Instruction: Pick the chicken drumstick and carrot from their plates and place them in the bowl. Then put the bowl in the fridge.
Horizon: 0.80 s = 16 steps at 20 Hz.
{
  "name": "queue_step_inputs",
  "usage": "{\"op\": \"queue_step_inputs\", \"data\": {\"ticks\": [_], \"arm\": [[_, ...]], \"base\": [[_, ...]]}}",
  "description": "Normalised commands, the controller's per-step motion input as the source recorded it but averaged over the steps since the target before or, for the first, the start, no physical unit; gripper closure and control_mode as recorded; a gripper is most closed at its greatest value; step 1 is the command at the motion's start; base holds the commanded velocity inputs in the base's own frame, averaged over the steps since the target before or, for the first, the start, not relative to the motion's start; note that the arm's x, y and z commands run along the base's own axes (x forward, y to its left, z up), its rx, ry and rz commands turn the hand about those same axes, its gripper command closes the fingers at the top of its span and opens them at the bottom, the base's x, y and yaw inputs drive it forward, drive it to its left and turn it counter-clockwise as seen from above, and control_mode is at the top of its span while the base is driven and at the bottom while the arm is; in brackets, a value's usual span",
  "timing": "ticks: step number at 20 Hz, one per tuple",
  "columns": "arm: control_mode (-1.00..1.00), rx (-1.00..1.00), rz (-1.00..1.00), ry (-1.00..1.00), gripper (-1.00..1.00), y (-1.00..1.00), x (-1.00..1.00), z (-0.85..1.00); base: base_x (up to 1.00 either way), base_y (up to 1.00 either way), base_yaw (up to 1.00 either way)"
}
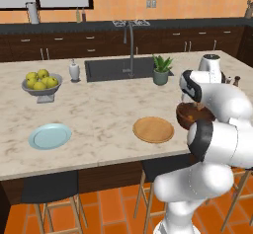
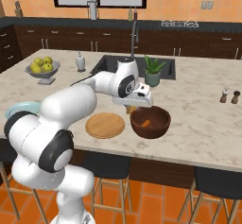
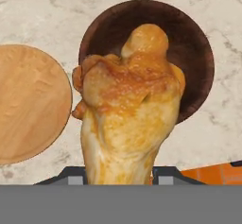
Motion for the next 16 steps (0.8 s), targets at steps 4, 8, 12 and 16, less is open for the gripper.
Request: {"op": "queue_step_inputs", "data": {"ticks": [4, 8, 12, 16], "arm": [[-1.00, 0.00, 0.00, 0.00, 1.00, -0.88, 0.63, -0.22], [-1.00, 0.00, 0.00, -0.01, 1.00, -0.61, 0.68, -0.45], [-1.00, 0.00, -0.01, -0.04, 1.00, -0.11, 0.57, -0.53], [-1.00, 0.00, -0.04, -0.10, 1.00, 0.03, 0.28, -0.52]], "base": [[0.00, 0.00, 0.00], [0.00, 0.00, 0.00], [0.00, 0.00, 0.00], [0.00, 0.00, 0.00]]}}
